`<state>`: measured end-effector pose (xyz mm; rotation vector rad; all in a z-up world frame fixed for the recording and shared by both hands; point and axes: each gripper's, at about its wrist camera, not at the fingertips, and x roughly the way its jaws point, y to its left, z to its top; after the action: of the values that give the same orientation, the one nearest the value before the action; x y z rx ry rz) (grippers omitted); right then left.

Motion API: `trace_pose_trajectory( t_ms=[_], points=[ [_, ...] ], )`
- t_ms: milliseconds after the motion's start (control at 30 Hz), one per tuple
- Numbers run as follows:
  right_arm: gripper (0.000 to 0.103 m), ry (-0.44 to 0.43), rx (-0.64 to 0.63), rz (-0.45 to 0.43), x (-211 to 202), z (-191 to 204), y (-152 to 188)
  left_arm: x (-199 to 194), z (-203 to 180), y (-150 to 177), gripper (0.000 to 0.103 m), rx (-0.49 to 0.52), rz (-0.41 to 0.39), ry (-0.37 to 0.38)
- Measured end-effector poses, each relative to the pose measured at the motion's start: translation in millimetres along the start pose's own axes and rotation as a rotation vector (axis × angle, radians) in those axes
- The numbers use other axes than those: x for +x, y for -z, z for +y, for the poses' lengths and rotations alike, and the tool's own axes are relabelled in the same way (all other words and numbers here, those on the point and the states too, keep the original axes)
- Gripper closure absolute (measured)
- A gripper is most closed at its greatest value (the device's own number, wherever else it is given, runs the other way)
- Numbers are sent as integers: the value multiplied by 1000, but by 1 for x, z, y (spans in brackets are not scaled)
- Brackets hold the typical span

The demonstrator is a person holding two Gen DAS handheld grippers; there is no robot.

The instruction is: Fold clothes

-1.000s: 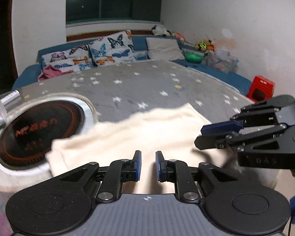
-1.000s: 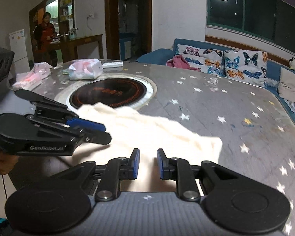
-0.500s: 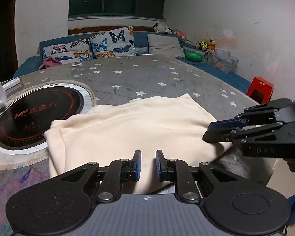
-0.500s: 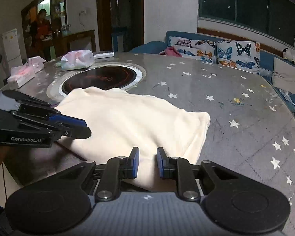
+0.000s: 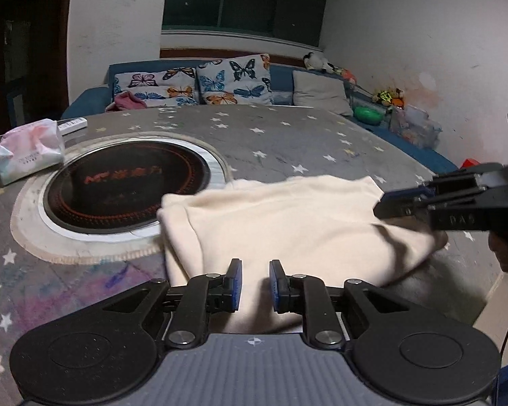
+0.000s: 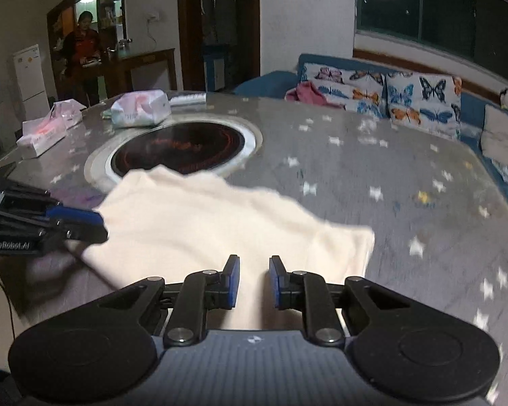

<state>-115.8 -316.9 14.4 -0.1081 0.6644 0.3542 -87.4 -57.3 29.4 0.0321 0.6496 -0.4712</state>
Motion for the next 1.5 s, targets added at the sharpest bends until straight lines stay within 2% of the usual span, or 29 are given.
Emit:
trace_pose_trajectory(
  t_ms=[100, 233, 533, 833, 1000, 1133, 1300, 1500],
  points=[
    [86, -7, 10, -12, 16, -3, -14, 11, 8, -9, 84, -28, 13, -13],
    [86, 3, 31, 14, 50, -10, -27, 34, 24, -24, 84, -66, 40, -38],
    [86, 16, 24, 28, 64, -7, -31, 74, 32, -54, 84, -54, 63, -41],
    [87, 30, 27, 52, 79, -5, -32, 79, 29, -56, 81, -46, 62, -50],
    [86, 3, 2, 24, 62, 5, -33, 81, 29, -57, 81, -46, 64, -57],
    [86, -43, -59, 10, 48, 26, -31, 77, 31, -57, 72, -54, 58, -66],
    [86, -126, -168, 3, 39, 64, -26, 60, 39, -54, 72, -82, 35, -84],
    [86, -177, -233, -3, 43, 98, -24, 38, 53, -50, 72, -126, 8, -110]
  ],
)
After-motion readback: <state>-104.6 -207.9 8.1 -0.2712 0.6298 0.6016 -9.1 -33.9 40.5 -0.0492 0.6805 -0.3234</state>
